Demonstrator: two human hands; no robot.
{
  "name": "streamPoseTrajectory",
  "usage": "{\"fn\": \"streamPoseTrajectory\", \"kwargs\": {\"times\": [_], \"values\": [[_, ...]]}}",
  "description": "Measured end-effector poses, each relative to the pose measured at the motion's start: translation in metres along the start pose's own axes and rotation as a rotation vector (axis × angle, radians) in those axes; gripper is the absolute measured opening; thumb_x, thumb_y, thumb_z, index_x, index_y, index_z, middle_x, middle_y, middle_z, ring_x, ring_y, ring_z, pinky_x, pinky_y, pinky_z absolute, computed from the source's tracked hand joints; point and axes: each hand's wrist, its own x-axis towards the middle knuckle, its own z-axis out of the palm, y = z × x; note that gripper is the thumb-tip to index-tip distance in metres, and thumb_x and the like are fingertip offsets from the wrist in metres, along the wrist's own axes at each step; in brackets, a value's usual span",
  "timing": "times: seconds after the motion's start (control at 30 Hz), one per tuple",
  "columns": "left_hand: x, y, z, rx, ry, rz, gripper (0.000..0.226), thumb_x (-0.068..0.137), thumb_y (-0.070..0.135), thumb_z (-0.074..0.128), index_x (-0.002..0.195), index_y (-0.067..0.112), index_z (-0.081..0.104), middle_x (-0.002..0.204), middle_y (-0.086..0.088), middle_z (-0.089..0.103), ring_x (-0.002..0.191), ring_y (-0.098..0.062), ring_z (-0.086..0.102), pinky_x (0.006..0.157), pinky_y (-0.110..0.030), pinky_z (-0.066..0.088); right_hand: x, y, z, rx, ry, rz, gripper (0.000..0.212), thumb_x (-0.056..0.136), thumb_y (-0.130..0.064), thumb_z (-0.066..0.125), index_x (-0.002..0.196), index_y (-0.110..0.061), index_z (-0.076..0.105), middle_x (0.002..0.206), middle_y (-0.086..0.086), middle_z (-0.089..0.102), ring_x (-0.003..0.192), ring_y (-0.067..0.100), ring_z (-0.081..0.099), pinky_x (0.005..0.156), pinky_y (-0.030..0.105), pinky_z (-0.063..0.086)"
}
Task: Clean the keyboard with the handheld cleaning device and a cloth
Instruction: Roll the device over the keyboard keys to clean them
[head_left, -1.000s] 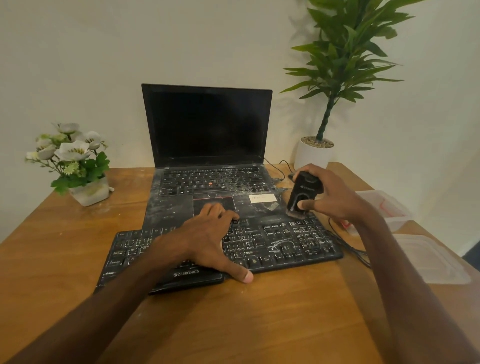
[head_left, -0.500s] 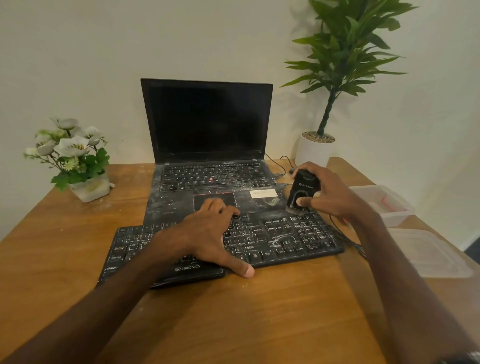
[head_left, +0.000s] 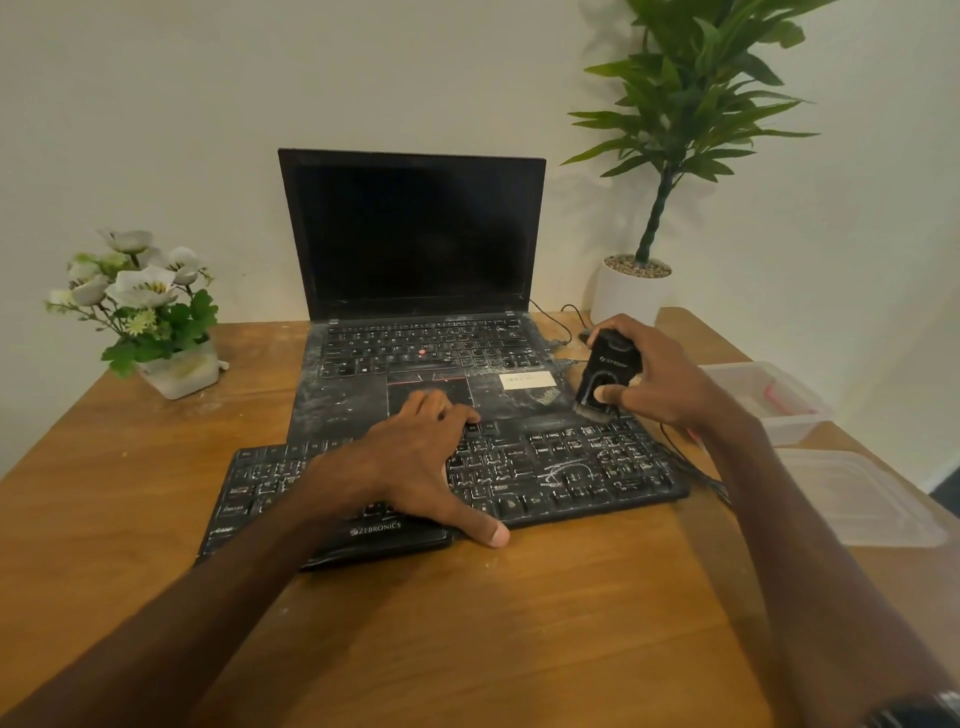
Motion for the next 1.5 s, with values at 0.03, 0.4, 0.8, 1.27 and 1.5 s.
{"fn": "streamPoseTrajectory", "kwargs": {"times": [0.03, 0.4, 0.8, 1.27, 1.5], "values": [[0.0, 0.0, 0.0, -0.003, 0.001, -0.001, 0.139, 0.053, 0.093, 0.073, 0.162, 0.029, 0.015, 0.145, 0.007, 0.027, 0.138, -0.017, 0.025, 0.113, -0.048, 0.041, 0.0, 0.0, 0.0, -0.042, 0.027, -0.008, 0.066, 0.071, 0.0, 0.082, 0.124, -0.023, 0.05, 0.11, 0.006, 0.063, 0.1, 0.025, 0.064, 0.075, 0.026, 0.057], [0.0, -0.001, 0.001, -0.001, -0.004, 0.004, 0.14, 0.053, 0.095, 0.071, 0.162, 0.028, 0.015, 0.144, 0.006, 0.026, 0.138, -0.016, 0.025, 0.115, -0.05, 0.041, -0.001, 0.015, -0.014, -0.031, 0.002, 0.02, 0.061, 0.07, -0.002, 0.085, 0.119, -0.022, 0.054, 0.105, -0.004, 0.061, 0.101, 0.022, 0.064, 0.07, 0.014, 0.05], [-0.001, -0.001, 0.0, -0.003, 0.006, 0.002, 0.139, 0.052, 0.094, 0.072, 0.161, 0.028, 0.016, 0.14, 0.008, 0.028, 0.134, -0.013, 0.026, 0.113, -0.047, 0.042, -0.001, 0.017, -0.013, -0.089, 0.04, 0.027, 0.063, 0.071, -0.004, 0.085, 0.122, -0.021, 0.052, 0.107, -0.002, 0.06, 0.099, 0.021, 0.06, 0.068, 0.011, 0.042], [-0.002, 0.0, -0.001, -0.005, 0.001, -0.001, 0.139, 0.052, 0.094, 0.072, 0.162, 0.029, 0.015, 0.143, 0.008, 0.027, 0.136, -0.015, 0.026, 0.113, -0.047, 0.041, -0.004, 0.007, -0.01, 0.041, -0.036, -0.001, 0.059, 0.072, -0.003, 0.084, 0.119, -0.023, 0.055, 0.107, -0.002, 0.066, 0.101, 0.018, 0.065, 0.082, 0.027, 0.055], [0.0, -0.001, -0.001, -0.005, -0.001, -0.005, 0.141, 0.051, 0.095, 0.071, 0.161, 0.029, 0.015, 0.141, 0.009, 0.027, 0.136, -0.016, 0.026, 0.113, -0.048, 0.042, -0.009, 0.018, -0.027, -0.084, 0.029, 0.023, 0.061, 0.069, -0.003, 0.085, 0.12, -0.019, 0.054, 0.107, 0.0, 0.062, 0.1, 0.022, 0.065, 0.08, 0.03, 0.057]]}}
